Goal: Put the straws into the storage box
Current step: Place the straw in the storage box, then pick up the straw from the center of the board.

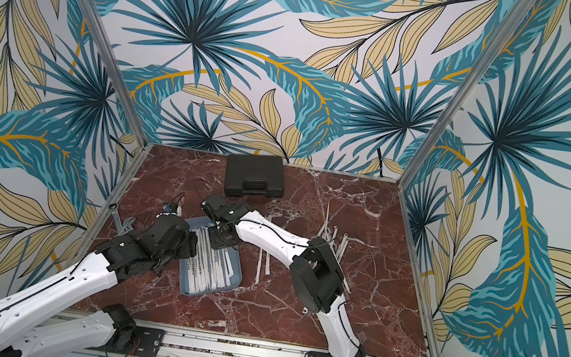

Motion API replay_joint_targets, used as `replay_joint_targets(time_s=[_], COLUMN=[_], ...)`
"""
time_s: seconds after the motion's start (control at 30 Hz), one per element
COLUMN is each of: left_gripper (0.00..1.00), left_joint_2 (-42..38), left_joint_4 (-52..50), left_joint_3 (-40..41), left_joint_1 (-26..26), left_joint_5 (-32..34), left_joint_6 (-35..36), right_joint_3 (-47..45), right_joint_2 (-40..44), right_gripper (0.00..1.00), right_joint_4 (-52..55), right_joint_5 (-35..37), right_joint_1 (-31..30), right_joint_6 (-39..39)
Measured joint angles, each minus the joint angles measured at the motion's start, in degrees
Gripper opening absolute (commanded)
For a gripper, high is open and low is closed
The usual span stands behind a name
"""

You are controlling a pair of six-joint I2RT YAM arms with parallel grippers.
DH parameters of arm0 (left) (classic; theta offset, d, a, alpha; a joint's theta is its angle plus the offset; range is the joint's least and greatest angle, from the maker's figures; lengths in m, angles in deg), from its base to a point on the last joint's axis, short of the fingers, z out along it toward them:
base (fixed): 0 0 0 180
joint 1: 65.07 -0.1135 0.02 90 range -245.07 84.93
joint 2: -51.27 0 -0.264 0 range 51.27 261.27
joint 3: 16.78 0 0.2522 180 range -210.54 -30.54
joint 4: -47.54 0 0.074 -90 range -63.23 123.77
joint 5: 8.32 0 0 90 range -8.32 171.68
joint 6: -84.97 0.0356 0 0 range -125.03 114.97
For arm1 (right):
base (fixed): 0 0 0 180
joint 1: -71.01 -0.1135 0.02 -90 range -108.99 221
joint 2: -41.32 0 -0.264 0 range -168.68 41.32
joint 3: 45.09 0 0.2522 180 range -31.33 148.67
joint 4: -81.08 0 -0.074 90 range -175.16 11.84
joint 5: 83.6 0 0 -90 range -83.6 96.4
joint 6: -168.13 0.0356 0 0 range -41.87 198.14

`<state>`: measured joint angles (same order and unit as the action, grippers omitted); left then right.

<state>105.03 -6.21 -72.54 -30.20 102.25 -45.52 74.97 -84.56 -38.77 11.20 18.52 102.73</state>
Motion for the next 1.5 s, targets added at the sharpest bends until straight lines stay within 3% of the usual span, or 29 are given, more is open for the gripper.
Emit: replay_joint_targets(time_s=[0.57, 0.8, 0.9, 1.03, 1.2, 1.33, 1.5], left_gripper=[0.74, 0.74, 0.74, 0.75, 0.78, 0.78, 0.78], left_joint_2=[2.2, 2.2, 2.1, 2.3, 9.6, 18.6, 22.4], left_joint_4=[0.3, 0.3, 0.2, -0.4, -2.0, -0.8, -0.5], left_joint_3=[0.1, 0.1, 0.1, -0.9, -7.1, -9.9, -9.8], left_joint_1=[0.0, 0.0, 0.0, 0.2, 7.6, 13.2, 15.2], left_joint_5=[-0.5, -0.5, -0.4, -0.3, 3.7, 4.0, 3.1], left_joint_6=[0.2, 0.2, 0.3, 1.1, 1.4, 1.1, 0.4], right_joint_3=[1.4, 1.8, -0.3, -6.2, -11.3, -13.9, -15.3], right_joint_2=[-6.4, -6.2, -3.4, 6.5, 14.8, 11.6, 7.1], right_gripper=[0.13, 0.24, 0.30, 0.31, 0.32, 0.38, 0.38], right_joint_4=[0.4, 0.4, 0.8, 1.1, 0.9, 0.7, 0.4], right_joint_5=[-5.6, -5.7, -5.5, -3.4, 3.1, 6.8, 6.4], right_joint_1=[1.8, 1.8, 1.8, 2.6, 8.2, 12.0, 11.1], right_joint_6=[1.6, 3.0, 3.2, 3.8, 4.4, 5.1, 5.9])
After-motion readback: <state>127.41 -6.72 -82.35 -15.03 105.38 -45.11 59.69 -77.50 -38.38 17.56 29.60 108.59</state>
